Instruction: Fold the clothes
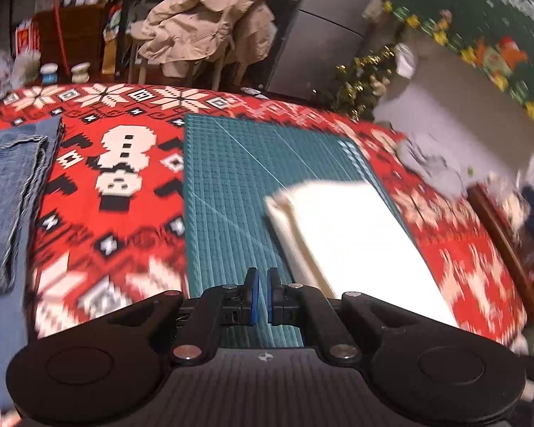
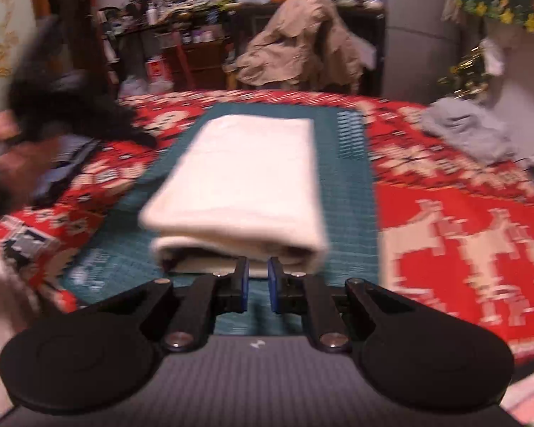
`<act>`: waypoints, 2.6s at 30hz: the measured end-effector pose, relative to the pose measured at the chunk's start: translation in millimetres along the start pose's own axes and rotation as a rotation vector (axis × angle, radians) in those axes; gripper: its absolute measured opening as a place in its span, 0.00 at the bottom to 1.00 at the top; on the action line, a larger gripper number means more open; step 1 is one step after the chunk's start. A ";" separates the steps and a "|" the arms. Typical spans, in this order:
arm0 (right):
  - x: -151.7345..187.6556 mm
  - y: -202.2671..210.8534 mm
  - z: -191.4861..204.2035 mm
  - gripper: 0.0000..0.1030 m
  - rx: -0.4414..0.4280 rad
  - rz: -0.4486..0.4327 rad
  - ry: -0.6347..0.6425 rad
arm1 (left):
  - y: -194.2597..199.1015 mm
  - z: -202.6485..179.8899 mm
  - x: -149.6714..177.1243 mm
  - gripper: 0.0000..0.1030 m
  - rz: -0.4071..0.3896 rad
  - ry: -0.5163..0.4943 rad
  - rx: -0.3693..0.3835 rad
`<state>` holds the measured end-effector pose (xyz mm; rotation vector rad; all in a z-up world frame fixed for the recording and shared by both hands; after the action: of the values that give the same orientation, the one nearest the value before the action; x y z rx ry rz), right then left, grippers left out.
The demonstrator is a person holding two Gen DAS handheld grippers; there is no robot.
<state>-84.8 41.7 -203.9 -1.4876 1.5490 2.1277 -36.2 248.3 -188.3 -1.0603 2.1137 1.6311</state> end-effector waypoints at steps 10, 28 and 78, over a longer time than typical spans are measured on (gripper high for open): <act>-31.3 2.3 -8.5 0.12 -0.040 -0.116 0.044 | 5.8 -89.3 33.3 0.02 0.021 -0.098 0.169; -16.2 16.4 23.7 0.28 0.037 -0.072 0.391 | 20.7 -73.0 65.5 0.62 0.023 -0.025 0.157; 35.6 -73.4 83.7 0.07 0.293 -0.091 1.240 | -10.6 -20.4 79.4 0.08 0.168 0.619 0.482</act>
<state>-112.7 126.3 -279.6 -2.8402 1.8125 0.7229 -79.9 198.2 -237.4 -1.3540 2.8473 0.8072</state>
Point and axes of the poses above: each gripper's, at about its wrist camera, not at the fingertips, and y roughly against the way its jaws point, z to its left, x to its underside, the point moved 10 cm from there along -y, roughly the way its jaws point, and after that the axes turned 4 degrees about y, right-handed, at the moved point
